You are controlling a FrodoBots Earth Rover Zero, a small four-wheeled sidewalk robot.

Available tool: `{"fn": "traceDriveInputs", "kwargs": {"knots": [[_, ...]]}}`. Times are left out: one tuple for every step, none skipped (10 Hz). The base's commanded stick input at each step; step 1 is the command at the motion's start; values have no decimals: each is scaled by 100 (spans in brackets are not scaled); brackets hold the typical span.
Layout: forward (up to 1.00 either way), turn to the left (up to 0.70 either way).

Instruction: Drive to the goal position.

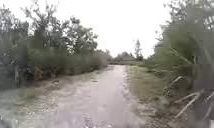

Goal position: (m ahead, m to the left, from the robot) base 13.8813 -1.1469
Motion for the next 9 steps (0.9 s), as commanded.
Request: {"fn": "traceDriveInputs", "kwargs": {"knots": [[70, 0], [70, 0], [70, 0], [70, 0], [70, 0], [70, 0], [70, 0], [70, 0], [70, 0]]}}
